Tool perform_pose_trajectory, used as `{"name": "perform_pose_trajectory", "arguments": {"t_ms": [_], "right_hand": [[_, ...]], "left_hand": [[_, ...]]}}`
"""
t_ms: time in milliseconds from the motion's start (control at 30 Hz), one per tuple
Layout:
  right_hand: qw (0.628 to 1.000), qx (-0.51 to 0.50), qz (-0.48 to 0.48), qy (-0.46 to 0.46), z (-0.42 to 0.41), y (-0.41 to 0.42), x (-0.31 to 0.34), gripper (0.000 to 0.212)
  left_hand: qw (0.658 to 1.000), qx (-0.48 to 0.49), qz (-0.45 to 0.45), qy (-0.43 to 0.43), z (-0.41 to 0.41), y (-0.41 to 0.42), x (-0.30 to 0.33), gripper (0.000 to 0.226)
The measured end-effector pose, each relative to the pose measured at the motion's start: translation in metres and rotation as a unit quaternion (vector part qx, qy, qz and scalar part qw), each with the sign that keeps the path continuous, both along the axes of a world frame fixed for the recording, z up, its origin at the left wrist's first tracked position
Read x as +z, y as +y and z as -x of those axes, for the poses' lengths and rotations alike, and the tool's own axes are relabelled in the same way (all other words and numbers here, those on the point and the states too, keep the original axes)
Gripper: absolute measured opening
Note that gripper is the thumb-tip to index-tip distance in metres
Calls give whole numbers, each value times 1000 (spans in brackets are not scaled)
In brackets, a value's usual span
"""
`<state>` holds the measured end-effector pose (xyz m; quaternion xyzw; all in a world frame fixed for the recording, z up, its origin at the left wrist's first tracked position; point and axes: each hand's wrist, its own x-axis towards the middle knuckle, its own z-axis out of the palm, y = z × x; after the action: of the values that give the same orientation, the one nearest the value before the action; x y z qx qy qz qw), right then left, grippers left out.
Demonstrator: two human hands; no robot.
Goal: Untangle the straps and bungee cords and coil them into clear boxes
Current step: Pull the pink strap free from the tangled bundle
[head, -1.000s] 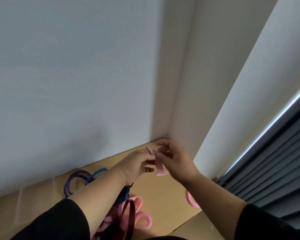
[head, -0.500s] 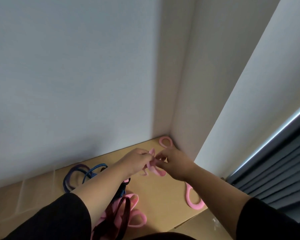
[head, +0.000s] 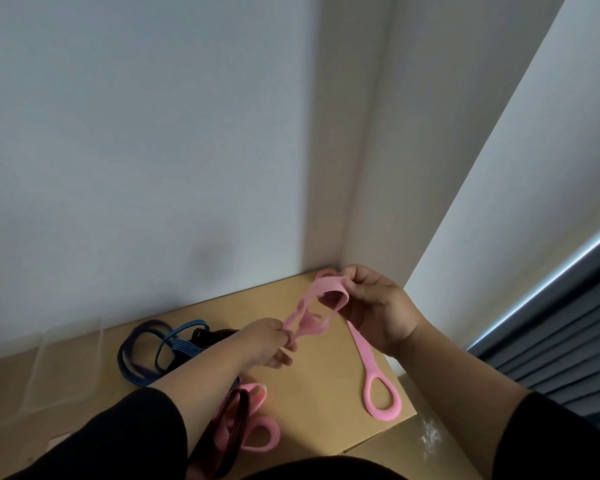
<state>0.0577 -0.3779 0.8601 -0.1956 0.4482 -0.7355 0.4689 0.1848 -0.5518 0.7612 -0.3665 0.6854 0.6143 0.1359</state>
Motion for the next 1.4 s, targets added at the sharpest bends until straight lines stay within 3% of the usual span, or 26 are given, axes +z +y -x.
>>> {"name": "perform_pose_trajectory", "arguments": {"t_ms": [100,200,300,400,533,600,667,800,900,1000,1133,1233,1400], "right_hand": [[999,-4,19,-32,1,5,0,8],[996,-17,45,-79,7,12,1,8],[986,-88,42,-131,18,22,-4,24],[988,-122,-1,-95,31,35,-17,12],[989,-73,-125,35,39,49,-43,22],[974,-24,-203,102,40,52,-52,27],[950,13,-275,149,38,52,-57,25],[923,28,-344,168,32,46,-64,34],[913,42,-376,152,29,46,-72,35],[937,4,-338,87,28,51,-76,17],[954,-38,-294,-40,31,60,-82,27],[946,-7,-323,-39,35,65,-84,27],[872,120,-400,254,39,70,-81,35]], "left_hand": [[997,-63,-17,-32,5,10,3,18],[992,-22,-125,13,9,21,6,16],[934,112,-314,128,13,26,11,20],[885,180,-379,203,17,24,21,24],[874,178,-371,258,26,20,34,31],[875,180,-355,277,29,20,37,23],[889,151,-321,288,30,22,39,14],[922,80,-259,276,34,30,49,33],[937,47,-223,265,42,34,65,35],[947,32,-168,270,52,36,84,41],[942,33,-137,303,63,37,109,35],[941,41,-112,318,70,38,125,39],[947,27,-69,312,80,37,145,34]]}}
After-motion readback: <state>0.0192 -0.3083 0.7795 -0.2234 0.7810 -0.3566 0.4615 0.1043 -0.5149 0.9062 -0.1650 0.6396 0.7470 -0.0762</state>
